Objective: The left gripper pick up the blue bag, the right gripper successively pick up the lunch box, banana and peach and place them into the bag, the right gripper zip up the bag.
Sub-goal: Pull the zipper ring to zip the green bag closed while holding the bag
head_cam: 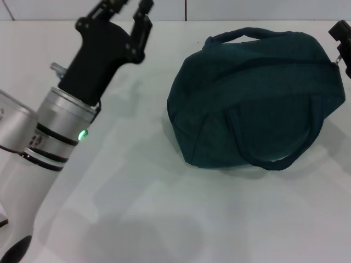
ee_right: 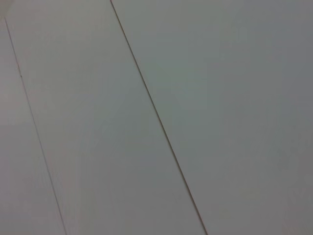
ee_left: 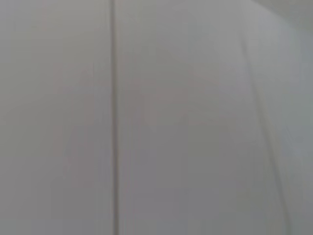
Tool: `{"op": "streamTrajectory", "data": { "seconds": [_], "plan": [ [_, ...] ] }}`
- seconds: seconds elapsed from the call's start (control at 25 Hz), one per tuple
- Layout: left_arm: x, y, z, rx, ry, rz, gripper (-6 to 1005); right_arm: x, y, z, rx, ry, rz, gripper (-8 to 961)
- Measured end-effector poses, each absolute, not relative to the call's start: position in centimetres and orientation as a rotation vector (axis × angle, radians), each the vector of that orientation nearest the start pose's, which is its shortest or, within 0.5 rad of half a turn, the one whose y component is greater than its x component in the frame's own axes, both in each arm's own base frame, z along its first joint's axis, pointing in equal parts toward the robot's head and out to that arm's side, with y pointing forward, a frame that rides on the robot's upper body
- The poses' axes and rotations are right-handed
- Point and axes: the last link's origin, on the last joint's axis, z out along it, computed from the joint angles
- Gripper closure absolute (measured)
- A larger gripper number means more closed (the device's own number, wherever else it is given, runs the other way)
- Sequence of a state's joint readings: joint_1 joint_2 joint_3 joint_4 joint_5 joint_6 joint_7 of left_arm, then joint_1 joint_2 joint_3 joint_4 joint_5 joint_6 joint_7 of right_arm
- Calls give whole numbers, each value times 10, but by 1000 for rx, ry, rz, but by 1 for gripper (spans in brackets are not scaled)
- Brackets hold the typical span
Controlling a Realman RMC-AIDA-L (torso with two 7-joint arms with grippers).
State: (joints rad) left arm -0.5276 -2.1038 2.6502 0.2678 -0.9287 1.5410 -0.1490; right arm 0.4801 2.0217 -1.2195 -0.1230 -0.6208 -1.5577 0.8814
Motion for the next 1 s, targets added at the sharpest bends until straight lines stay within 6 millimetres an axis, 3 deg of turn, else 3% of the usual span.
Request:
{"op": "streamTrajectory", "data": {
  "seconds": [0.16, 0.28, 0.52, 0.64, 0.76, 1.0],
  "plan": [
    [-213, 323, -37, -1702, -245, -1246, 666, 275, 326, 17, -1918, 608, 1363, 891],
    [-209, 325, -37, -1751, -278, -1304, 651, 276, 326, 17, -1917, 613, 1358, 891],
    [-191, 354, -33, -2144, -419, -1428, 629, 278, 326, 18, -1913, 616, 1347, 891],
    [-179, 379, -29, -2381, -526, -1337, 627, 277, 327, 18, -1916, 613, 1345, 892],
    [-165, 398, -24, -2539, -598, -1208, 541, 276, 328, 18, -1917, 610, 1347, 892],
    [-131, 411, -30, -2825, -647, -964, 317, 277, 328, 18, -1917, 606, 1341, 892]
  ]
}}
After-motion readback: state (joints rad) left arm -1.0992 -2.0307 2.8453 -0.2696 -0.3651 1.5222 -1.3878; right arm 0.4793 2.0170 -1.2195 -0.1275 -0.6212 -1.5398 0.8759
